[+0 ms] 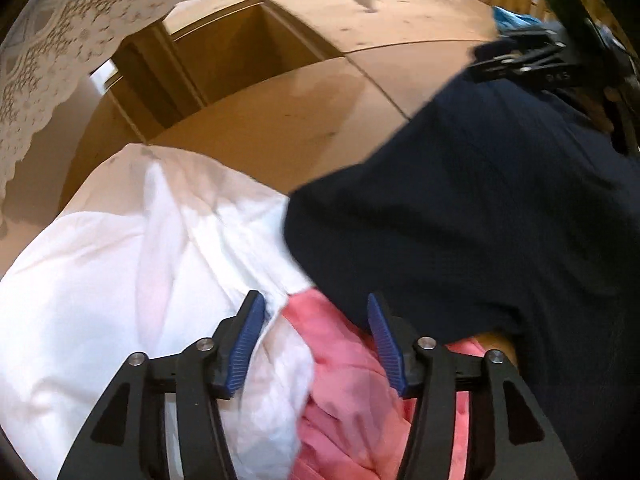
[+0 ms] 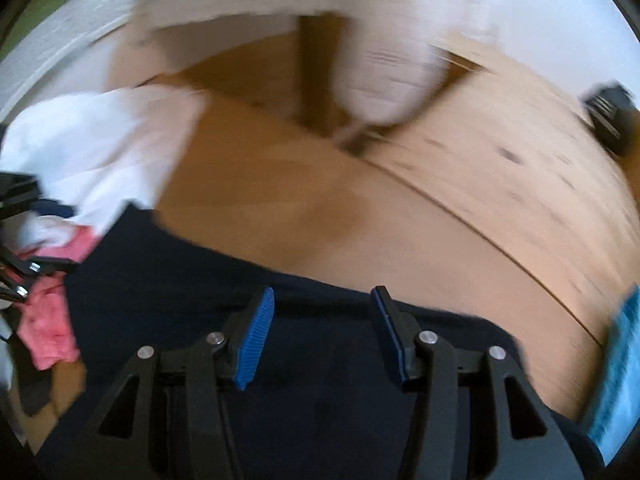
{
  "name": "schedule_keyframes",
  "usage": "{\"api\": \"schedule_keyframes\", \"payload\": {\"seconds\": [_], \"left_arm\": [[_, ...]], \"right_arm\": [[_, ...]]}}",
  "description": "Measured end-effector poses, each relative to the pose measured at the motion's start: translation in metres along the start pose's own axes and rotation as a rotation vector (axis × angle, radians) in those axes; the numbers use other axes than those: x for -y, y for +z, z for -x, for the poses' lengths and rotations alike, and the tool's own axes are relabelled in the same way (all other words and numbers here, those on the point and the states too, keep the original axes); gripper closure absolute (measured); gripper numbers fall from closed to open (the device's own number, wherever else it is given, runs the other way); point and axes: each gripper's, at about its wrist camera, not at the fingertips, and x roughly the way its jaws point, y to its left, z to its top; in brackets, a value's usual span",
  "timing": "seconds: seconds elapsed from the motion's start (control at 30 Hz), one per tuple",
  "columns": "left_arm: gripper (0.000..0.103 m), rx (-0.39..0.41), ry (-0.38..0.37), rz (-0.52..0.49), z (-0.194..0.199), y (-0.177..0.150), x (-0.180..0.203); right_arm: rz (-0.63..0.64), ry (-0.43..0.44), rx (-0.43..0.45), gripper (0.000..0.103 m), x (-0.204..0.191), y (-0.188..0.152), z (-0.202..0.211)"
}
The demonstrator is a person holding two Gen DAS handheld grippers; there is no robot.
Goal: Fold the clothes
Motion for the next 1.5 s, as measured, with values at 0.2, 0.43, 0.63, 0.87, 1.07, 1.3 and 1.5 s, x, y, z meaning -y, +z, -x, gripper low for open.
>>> {"api": "schedule_keyframes", "payload": {"seconds": [0.2, 0.43, 0.63, 0.87, 1.07, 1.3, 1.5], "left_arm": [[0.048, 0.024, -0.007, -0.016, 0.009, -0.011, 0.005], [0.048, 0.036, -0.015, -0.032, 0.004, -0.014, 0.006], [0.048, 0.041, -0.021, -0.035, 0.003, -0.013, 0.007], [0.048, 0.057, -0.037, -0.053, 0.013, -0.013, 0.019], [0.048, 0.053, -0.057, -0.103, 0.009, -0.007, 0.045], [0.044, 0.069, -0.036, -0.147, 0.013, 0.015, 0.064], [0.044, 0.104, 0.178, -0.191, 0.036, 0.015, 0.069]], "right_arm": [[0.155, 0.113, -0.046, 0.053, -0.076, 0.042, -0.046], [0.194, 0.174, -0.104, 0.053, -0.113, 0.058, -0.08], [0.21, 0.179, -0.117, 0.099, -0.11, 0.046, -0.067], [0.171, 0.14, -0.034, 0.099, -0.055, 0.002, 0.012], [0.147, 0.166, 0.005, 0.099, -0.021, -0.065, 0.045], [0.049, 0.104, -0.093, 0.082, 0.014, -0.098, 0.032], [0.035, 0.126, -0.06, 0.063, 0.014, -0.082, 0.03]]}}
